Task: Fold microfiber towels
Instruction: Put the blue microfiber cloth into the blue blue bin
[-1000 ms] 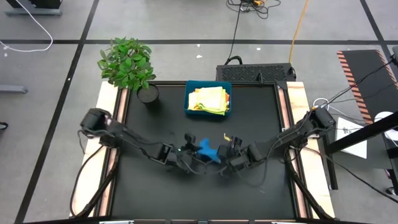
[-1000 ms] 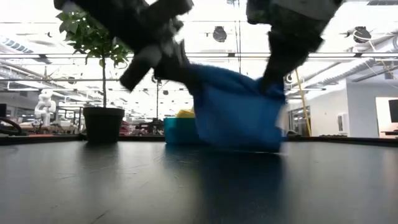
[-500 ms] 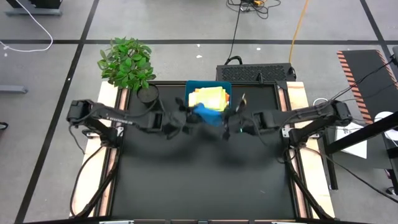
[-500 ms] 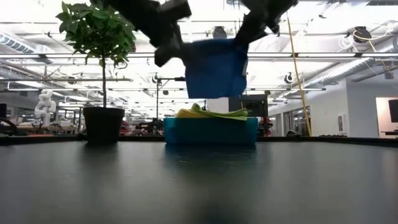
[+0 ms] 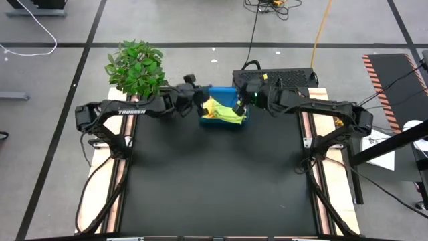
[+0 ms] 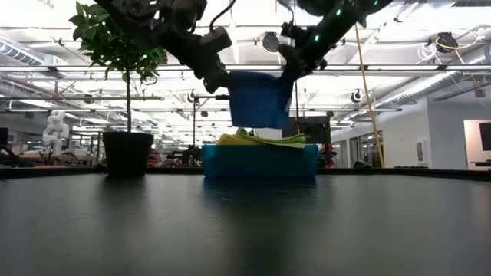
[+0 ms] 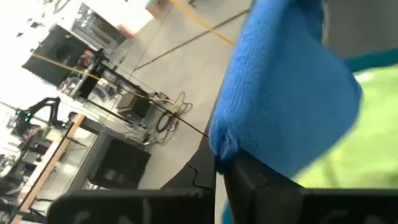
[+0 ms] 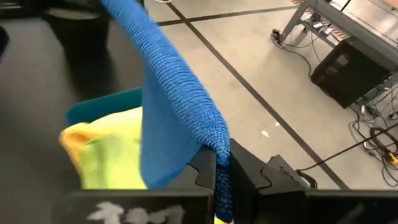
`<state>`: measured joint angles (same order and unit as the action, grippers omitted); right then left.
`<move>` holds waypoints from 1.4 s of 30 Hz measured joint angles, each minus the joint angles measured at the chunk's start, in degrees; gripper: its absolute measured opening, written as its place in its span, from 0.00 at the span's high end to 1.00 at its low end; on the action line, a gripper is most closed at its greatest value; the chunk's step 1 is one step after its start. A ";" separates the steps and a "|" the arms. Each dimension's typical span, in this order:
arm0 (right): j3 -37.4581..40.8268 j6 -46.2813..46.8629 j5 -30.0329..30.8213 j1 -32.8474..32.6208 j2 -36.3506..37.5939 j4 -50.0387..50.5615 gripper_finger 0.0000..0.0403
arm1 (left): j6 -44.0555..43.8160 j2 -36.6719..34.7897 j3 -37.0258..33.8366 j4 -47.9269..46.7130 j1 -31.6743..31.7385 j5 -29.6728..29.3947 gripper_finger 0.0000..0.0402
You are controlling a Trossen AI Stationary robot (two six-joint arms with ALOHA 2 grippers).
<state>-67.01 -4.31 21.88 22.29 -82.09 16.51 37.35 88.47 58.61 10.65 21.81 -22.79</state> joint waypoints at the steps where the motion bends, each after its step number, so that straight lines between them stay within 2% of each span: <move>1: 0.00 -0.79 -1.18 1.34 -0.83 -1.19 0.98 | -0.23 0.38 0.00 1.17 1.09 0.74 0.95; 8: -0.01 -4.34 -6.41 9.50 -5.29 -6.11 0.98 | 2.82 5.33 0.07 7.79 6.09 4.13 0.99; 11: 0.05 -5.47 -8.91 11.57 -6.06 -7.89 0.98 | 3.74 7.05 0.07 9.79 7.21 4.81 0.97; 16: 0.40 -11.71 -6.08 13.89 -7.00 -11.38 0.98 | 3.93 9.91 -0.04 16.83 9.23 2.67 0.93; 20: 0.14 -11.88 -7.14 15.86 -7.99 -13.39 0.98 | 3.15 11.30 -0.04 18.92 9.99 3.53 0.93; 29: 0.14 -14.68 -9.86 15.18 -10.44 -12.34 0.99 | 2.54 11.05 -0.04 15.67 8.97 4.41 0.92; 37: 0.08 -13.50 -10.57 13.61 -5.36 -12.08 0.99 | 7.41 10.01 -0.02 15.38 5.00 6.76 0.92; 40: 0.08 -13.02 -13.17 11.93 -3.36 -11.57 1.00 | 7.86 8.24 -0.06 13.37 3.38 7.10 0.88; 42: 0.08 -13.31 -13.15 10.46 -2.33 -11.56 1.00 | 7.72 6.50 0.02 13.25 2.32 9.86 0.82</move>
<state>-66.94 -17.63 8.73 32.75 -84.42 4.95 45.07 94.97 58.63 23.90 24.14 -12.93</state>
